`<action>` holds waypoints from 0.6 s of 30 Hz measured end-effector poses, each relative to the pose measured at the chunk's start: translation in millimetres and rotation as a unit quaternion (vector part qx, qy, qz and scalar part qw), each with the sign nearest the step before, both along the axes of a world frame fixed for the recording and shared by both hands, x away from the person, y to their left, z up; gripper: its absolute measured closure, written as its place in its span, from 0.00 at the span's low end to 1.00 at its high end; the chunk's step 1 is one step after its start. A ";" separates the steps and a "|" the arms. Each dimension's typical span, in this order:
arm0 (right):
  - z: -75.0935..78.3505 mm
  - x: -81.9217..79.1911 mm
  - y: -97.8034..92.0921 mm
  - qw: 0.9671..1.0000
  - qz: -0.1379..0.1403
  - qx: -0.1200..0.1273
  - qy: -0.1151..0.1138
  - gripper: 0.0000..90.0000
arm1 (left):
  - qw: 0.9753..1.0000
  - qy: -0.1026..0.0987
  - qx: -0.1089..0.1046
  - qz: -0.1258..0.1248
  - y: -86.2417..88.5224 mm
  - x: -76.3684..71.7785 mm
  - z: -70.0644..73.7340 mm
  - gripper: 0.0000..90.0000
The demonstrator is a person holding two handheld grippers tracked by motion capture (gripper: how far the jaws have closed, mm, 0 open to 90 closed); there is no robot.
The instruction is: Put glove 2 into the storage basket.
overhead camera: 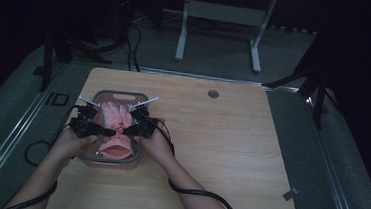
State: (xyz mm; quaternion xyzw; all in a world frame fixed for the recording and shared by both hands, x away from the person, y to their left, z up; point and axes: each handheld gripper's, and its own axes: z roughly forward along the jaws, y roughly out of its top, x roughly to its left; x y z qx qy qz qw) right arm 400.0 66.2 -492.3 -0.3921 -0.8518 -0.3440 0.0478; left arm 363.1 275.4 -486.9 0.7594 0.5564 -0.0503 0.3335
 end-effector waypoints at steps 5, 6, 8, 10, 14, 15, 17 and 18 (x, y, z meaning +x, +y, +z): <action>4.6 2.4 -1.1 1.000 0.008 0.006 -0.010 0.61 | 1.000 0.005 -0.022 0.007 8.5 -0.1 -1.4 0.72; 6.9 2.4 -1.5 1.000 0.011 0.005 -0.017 0.54 | 1.000 0.007 -0.023 0.008 9.5 0.0 -2.2 0.72; 11.5 3.9 -5.4 0.999 0.025 0.029 -0.035 0.43 | 1.000 0.006 -0.027 0.012 10.2 0.6 -4.1 0.71; 17.0 4.1 -9.3 0.998 0.030 0.044 -0.039 0.37 | 1.000 0.000 -0.024 0.014 8.8 0.8 -3.2 0.67; 20.8 1.9 -12.6 0.996 0.058 0.051 -0.051 0.27 | 0.998 -0.050 0.023 0.033 4.0 -2.4 5.2 0.47; 21.5 1.4 -13.6 0.996 0.054 0.053 -0.052 0.27 | 0.997 -0.062 0.036 0.037 1.9 -3.6 7.5 0.43; 22.8 0.7 -16.3 0.996 0.050 0.055 -0.056 0.23 | 0.993 -0.091 0.068 0.038 -2.6 -7.1 11.8 0.35; 23.0 0.5 -17.7 0.995 0.053 0.056 -0.063 0.18 | 0.990 -0.107 0.085 0.038 -5.1 -8.9 13.8 0.30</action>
